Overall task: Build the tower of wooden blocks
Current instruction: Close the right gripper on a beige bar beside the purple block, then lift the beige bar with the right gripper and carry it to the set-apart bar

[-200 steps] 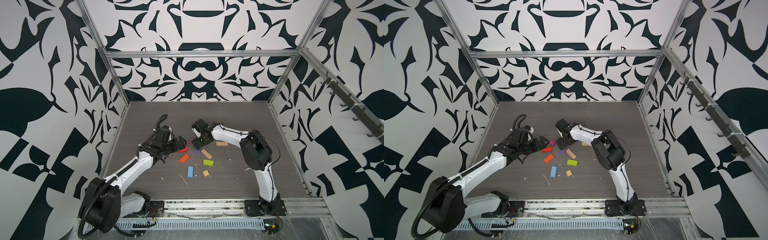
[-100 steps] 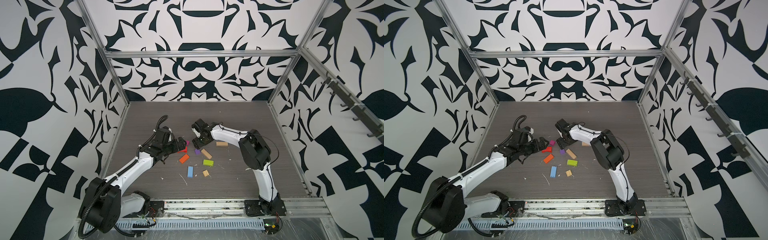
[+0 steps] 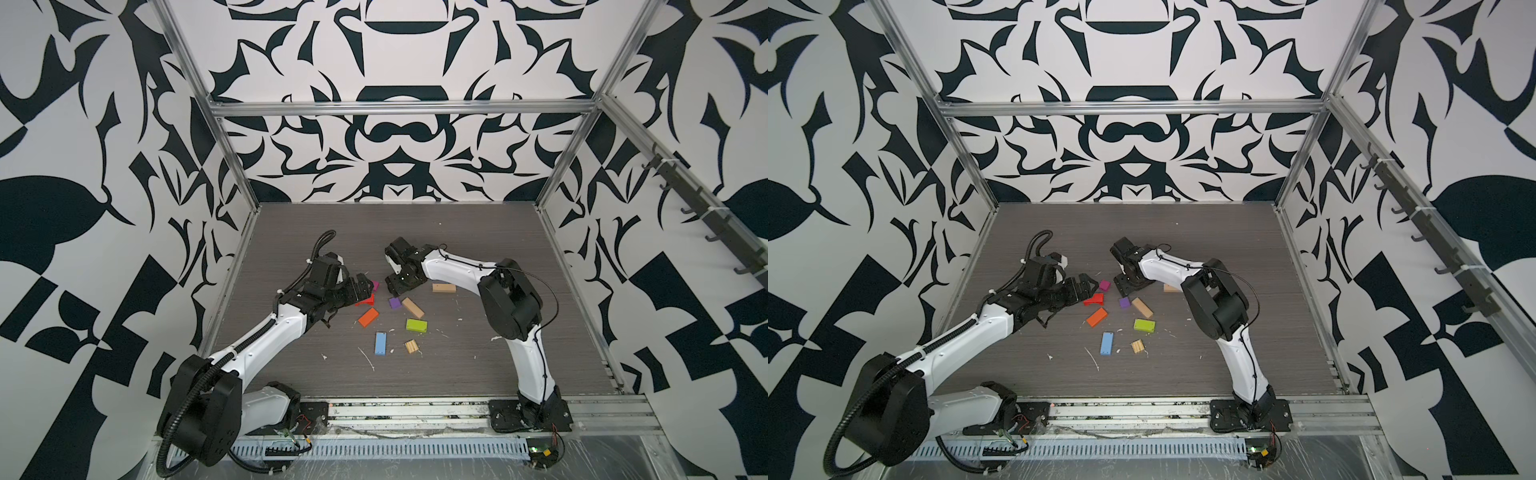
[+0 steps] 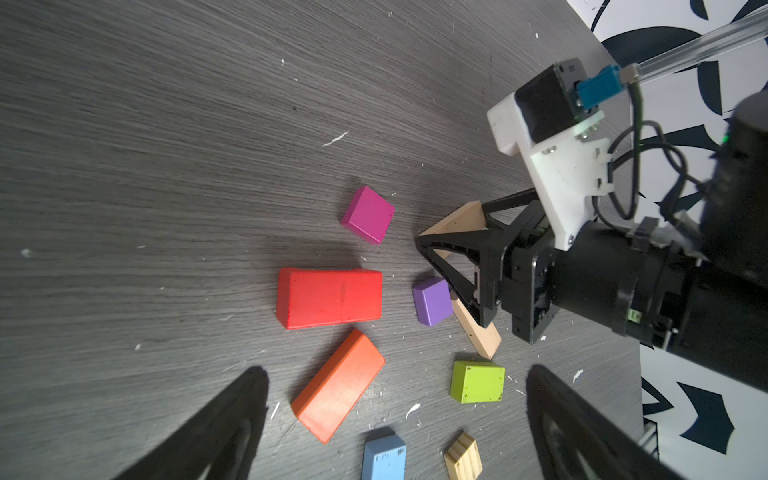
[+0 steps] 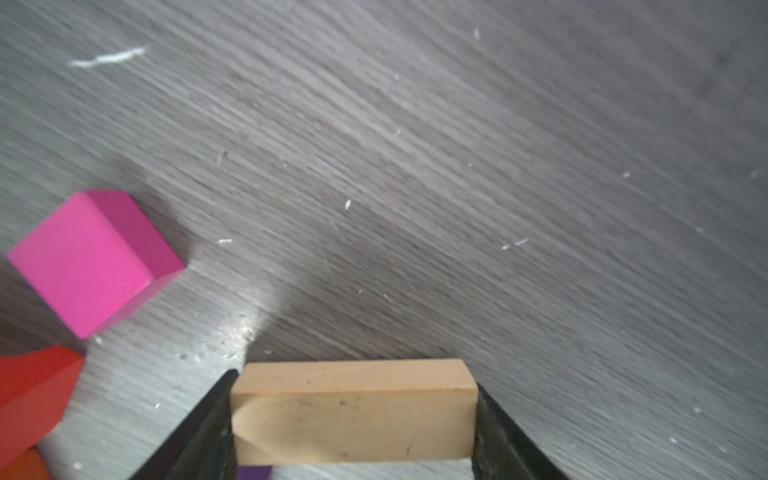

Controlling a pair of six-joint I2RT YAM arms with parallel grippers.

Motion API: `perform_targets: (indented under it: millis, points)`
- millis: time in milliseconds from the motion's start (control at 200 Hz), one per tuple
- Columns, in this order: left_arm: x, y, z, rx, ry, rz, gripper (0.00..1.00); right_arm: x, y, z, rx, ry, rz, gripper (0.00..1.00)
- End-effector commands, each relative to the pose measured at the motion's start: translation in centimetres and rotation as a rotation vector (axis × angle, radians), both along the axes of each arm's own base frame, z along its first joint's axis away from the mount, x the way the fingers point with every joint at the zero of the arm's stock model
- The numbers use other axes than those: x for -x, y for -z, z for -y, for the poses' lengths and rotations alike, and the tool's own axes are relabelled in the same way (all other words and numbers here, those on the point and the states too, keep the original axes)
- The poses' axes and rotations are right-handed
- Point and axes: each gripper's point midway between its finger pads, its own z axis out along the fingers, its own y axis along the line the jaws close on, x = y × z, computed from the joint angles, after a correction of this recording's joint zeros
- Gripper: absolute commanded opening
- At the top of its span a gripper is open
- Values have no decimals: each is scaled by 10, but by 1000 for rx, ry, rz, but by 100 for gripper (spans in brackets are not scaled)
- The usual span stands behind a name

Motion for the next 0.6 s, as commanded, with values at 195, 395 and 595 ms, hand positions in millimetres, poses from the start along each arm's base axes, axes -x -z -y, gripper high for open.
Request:
perform_targets:
  millis: [195, 395, 595]
  points:
    - [-4, -4, 4, 28, 3, 2, 100, -5, -72, 5, -52, 51, 102, 73]
    - [-7, -4, 7, 25, 12, 5, 100, 3, -83, 15, -47, 78, 102, 73]
    - [-12, -10, 10, 28, 21, 20, 100, 16, -91, 27, -48, 99, 94, 73]
